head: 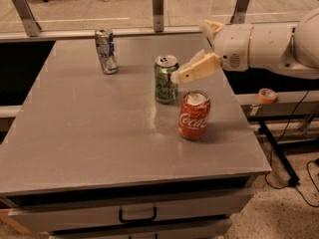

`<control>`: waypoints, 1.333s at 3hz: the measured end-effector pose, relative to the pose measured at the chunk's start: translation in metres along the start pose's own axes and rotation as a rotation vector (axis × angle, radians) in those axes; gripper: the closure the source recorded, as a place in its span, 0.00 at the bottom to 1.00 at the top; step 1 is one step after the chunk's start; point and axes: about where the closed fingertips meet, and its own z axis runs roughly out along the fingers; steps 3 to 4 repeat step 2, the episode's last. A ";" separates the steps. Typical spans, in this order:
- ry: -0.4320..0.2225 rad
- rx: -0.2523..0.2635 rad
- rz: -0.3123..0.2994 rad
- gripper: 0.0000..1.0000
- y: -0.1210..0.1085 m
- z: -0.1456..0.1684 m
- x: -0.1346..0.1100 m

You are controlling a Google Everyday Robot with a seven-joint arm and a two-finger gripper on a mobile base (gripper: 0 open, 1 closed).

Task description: Place green can upright

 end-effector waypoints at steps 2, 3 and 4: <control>0.057 0.091 -0.043 0.00 -0.006 -0.020 -0.026; 0.057 0.091 -0.043 0.00 -0.006 -0.020 -0.026; 0.057 0.091 -0.043 0.00 -0.006 -0.020 -0.026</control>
Offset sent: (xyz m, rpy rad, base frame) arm -0.0032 -0.0121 0.0196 -0.0466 -0.0259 -0.0708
